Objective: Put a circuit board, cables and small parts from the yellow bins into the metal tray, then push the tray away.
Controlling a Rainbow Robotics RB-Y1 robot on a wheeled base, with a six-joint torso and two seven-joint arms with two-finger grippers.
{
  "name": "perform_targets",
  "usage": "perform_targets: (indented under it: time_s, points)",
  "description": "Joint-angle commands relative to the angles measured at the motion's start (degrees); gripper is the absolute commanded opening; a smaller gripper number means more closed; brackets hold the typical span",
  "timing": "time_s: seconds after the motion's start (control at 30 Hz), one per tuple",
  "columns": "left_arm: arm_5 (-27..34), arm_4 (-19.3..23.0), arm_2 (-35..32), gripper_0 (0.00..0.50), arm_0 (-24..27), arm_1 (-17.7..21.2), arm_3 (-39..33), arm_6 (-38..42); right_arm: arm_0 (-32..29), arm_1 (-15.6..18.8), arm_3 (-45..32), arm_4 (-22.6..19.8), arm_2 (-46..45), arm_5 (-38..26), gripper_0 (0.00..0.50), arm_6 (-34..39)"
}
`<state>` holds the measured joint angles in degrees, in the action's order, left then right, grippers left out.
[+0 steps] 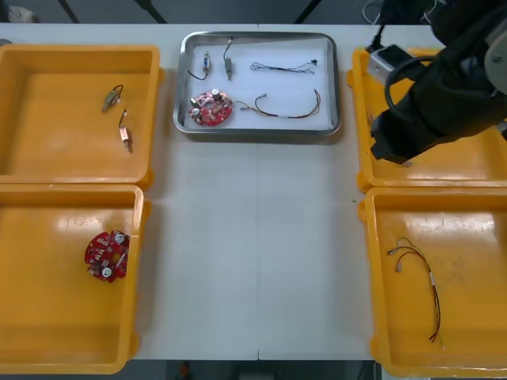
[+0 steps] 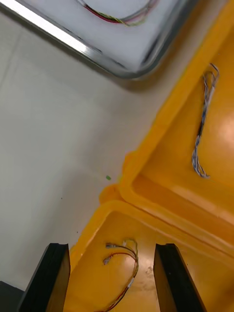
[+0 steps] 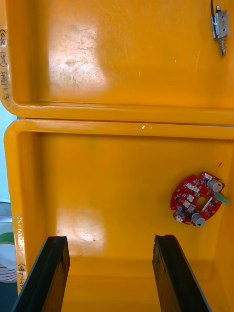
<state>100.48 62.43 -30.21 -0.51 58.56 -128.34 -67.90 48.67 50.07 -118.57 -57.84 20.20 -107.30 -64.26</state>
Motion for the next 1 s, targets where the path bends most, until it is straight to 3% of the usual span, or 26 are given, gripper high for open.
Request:
perform_targets:
  time_s: [0.03,0.3,0.6,0.83,1.0]
  points:
    - [-0.37,-0.56,0.68,0.5,-1.07,-0.29,-1.29,0.23,-6.93,4.69,-3.51,-0.7,-8.16,-2.7,0.5,2.03]
    - [-0.37,-0.56,0.68,0.5,-1.07,-0.29,-1.29,0.23,-16.86,8.03,-3.68,-3.07,-19.41,-2.7,0.5,1.15]
    - [-0.37,-0.56,0.68,0.5,-1.07,-0.29,-1.29,0.23,-27.67,8.2,-3.68,-4.21,-30.74,-2.7,0.5,0.27]
    - [-0.37,-0.56,0.68,0.5,-1.07,-0.29,-1.29,0.23,-34.26,8.2,-3.68,-2.1,-34.7,-2.13,0.5,-0.78]
    - [-0.37,-0.56,0.68,0.5,-1.07,-0.29,-1.29,0.23,-35.67,7.68,-3.6,0.27,-34.7,0.25,0.5,-1.4]
